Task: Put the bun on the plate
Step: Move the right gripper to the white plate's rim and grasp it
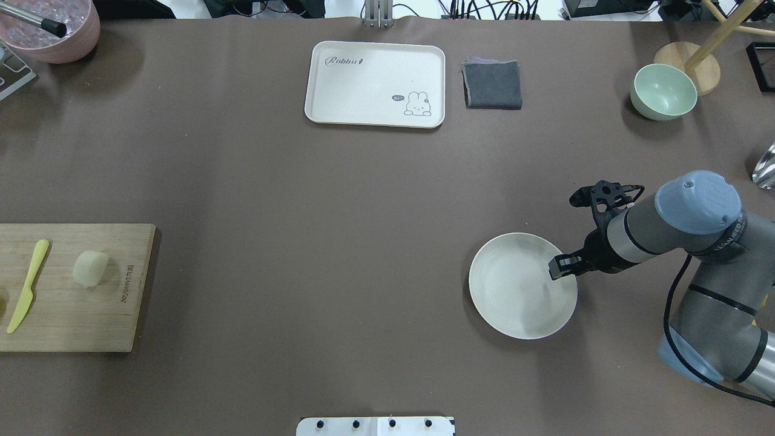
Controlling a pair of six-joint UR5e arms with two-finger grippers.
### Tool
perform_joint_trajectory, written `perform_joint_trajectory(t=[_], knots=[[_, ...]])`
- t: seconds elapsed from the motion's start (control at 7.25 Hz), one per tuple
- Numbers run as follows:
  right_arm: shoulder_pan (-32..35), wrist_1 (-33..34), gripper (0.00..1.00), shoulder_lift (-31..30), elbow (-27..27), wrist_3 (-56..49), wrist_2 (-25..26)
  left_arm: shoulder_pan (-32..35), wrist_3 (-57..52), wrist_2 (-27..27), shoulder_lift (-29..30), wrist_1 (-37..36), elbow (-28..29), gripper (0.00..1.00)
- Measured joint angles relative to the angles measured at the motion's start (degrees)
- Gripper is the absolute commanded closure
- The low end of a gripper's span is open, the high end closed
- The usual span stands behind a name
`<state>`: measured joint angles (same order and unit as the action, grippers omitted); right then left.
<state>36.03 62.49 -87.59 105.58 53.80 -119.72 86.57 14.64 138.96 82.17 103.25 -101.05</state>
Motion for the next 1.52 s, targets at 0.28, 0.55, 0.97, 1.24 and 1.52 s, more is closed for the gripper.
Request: perform_joint_trajectory(t=[0.28,0.55,0.97,1.24,1.52], knots=[[0.01,0.0,1.0,-1.1,0.2,-1.62,-0.17,0.0,1.72,-0.01,-0.04,0.69,-0.62,0.02],[0.06,0.0,1.0,-1.4,0.39,-2.03,-0.33,-0.16,3.12,-0.01,-0.13,1.4,-0.68,0.03],[0.04,0.25,1.0,1.95,0.36,0.0,-1.58,-1.13,6.06,0.35,-0.45,2.06,-0.91,0.04],[0.17,0.81,1.0,9.87,-1.04,7.56,-3.64,-6.77,19.98,-1.2,-0.49,7.23,-1.4,0.04],[-0.63,0.84,1.0,18.13,-6.17,13.66,-3.74,-17.14,35.66,-6.55,-0.72,15.33,-1.85,0.04]])
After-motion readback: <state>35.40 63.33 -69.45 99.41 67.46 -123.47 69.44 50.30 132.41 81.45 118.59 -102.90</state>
